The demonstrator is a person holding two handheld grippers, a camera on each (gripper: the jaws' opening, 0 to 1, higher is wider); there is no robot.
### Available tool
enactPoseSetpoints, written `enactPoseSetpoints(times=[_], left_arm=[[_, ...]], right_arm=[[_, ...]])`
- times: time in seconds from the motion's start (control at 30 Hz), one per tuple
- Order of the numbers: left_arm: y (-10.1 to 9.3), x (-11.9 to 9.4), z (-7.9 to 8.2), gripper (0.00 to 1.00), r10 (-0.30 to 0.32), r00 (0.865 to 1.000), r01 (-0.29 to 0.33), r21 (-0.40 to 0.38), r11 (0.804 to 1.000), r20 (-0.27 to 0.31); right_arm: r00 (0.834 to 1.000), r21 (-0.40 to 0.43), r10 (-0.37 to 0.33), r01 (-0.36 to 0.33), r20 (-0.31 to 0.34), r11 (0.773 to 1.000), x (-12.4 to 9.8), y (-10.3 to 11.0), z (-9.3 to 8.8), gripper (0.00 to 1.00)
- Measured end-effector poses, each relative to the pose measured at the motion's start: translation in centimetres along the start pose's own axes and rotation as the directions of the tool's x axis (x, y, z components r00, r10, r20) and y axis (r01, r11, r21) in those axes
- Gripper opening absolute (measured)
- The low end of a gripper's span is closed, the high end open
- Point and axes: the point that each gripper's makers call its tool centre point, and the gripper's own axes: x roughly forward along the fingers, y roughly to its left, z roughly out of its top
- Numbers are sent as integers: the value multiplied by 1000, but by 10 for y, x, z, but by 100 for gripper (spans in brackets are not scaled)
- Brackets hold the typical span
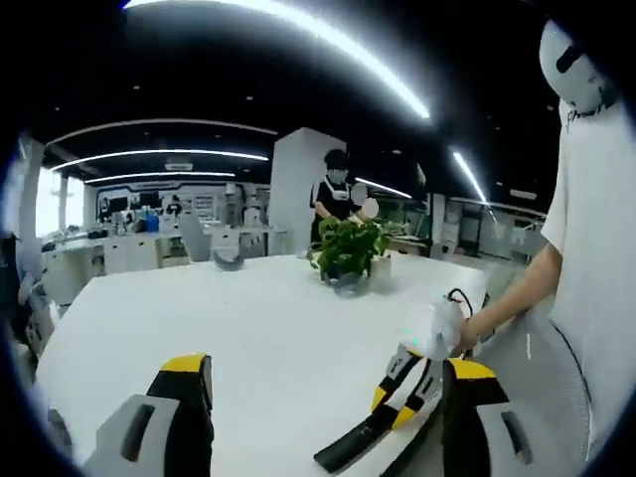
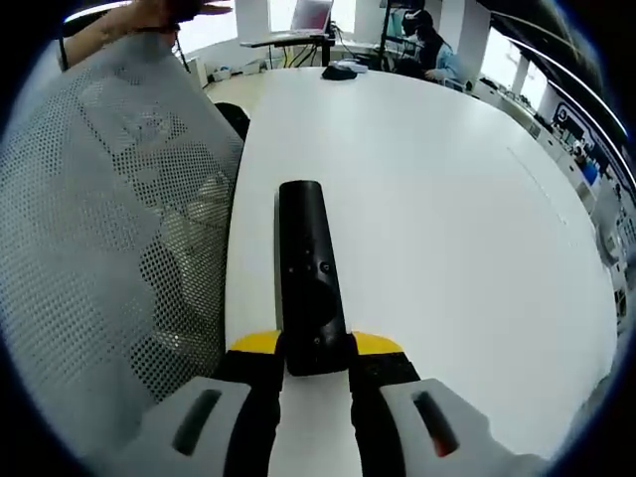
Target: Press the specified remote control buttons in sequence, fully releasing each button before pressing the next.
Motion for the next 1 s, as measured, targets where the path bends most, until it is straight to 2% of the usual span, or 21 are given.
enactPoseSetpoints(times=[0.07, 0.1, 0.13, 0.17, 0.2, 0.23, 0.27, 0.3, 0.33, 0.37, 0.43, 0.47, 0.5, 0.57, 0.67, 0.8, 1.0], left_arm=[[-1, -5, -4, 100, 36, 999, -36, 15, 999, -17], [-2, -10, -5, 100, 82, 997, -82, 28, 996, 9], [-4, -11, -3, 100, 93, 995, -93, 4, 996, 36], [-2, -12, -1, 100, 120, 989, -116, -54, 992, 88], [-1, -11, -3, 100, 133, 987, -125, -84, 989, 95], [2, -11, -9, 100, 157, 986, -155, -38, 987, 58], [7, -12, -8, 99, 183, 981, -184, 9, 983, 56], [6, -10, -3, 97, 181, 980, -184, 27, 983, 84], [5, -8, -2, 95, 173, 980, -174, 7, 985, 99], [7, -7, -3, 94, 176, 980, -178, 5, 984, 95], [12, -7, -6, 94, 203, 975, -210, 79, 974, 87], [14, -7, -6, 94, 212, 973, -220, 86, 972, 93], [14, -7, -6, 94, 217, 972, -223, 67, 973, 89], [17, -10, -2, 93, 239, 964, -249, 78, 965, 115], [20, -10, -2, 92, 248, 961, -258, 72, 964, 121], [22, -7, -10, 91, 249, 965, -257, 106, 961, 83], [20, -6, -14, 89, 241, 968, -248, 138, 959, 66]], right_arm=[[1000, 3, 0, 0, 3, 1000, 0, 0, 0, 25], [1000, 2, 0, 0, 3, 1000, 0, 0, 0, 25], [1000, 2, 1, -1, 2, 1000, 0, 0, 0, 25], [1000, 2, 3, -3, 2, 1000, 0, 0, 0, 25], [1000, -3, 6, -6, 1, 1000, 0, 0, 0, 25], [1000, -3, 7, -7, 2, 1000, 0, 0, 0, 25], [1000, 6, 10, -10, 0, 1000, 0, 0, 0, 25], [1000, 2, 10, -10, -3, 1000, 0, 0, 0, 25], [1000, -6, 9, -9, -8, 1000, 0, -1, -1, 25], [1000, -8, 7, -8, -22, 1000, -1, -1, -2, 25], [999, -14, 1, -2, -38, 1000, -2, -4, -3, 25], [999, -17, -1, 0, -42, 1000, -2, -6, -4, 25], [999, -18, -7, 6, -52, 1000, -3, -11, -5, 25], [997, -21, -16, 14, -70, 1000, -5, -18, -7, 25], [996, -21, -38, 37, -78, 999, -10, -35, -7, 25], [993, -8, -70, 70, -93, 998, -13, -61, -7, 25], [984, 2, -111, 113, -140, 994, -11, -102, -14, 25]])
